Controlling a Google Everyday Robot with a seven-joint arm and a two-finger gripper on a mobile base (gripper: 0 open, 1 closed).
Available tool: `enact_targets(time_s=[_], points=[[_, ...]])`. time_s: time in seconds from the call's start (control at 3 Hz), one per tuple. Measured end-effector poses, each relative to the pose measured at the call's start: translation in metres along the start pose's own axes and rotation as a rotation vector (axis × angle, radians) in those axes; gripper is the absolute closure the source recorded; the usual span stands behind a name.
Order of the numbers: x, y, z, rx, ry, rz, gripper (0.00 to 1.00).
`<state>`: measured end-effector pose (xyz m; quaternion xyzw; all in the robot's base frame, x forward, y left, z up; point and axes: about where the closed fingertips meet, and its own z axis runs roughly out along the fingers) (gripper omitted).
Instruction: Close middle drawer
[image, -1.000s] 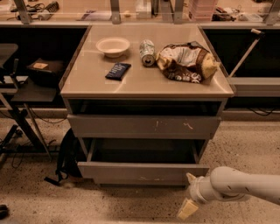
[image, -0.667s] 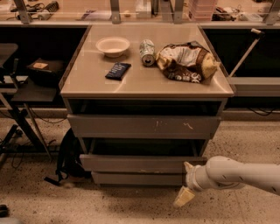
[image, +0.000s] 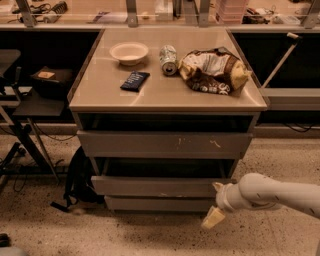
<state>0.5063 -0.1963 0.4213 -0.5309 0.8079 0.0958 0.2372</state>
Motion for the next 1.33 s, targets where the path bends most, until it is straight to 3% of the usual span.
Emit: enact_targets(time_s=[0.67,1.0,1.33], points=[[0.001,-0.006,0.001,0.002,-0.002,0.003,0.00],[-0.008,-0.034,0.007,-0.003,-0.014,0.008,0.00],[-0.009,-0.037,0.006,-0.001,-0.017,0.008,0.00]])
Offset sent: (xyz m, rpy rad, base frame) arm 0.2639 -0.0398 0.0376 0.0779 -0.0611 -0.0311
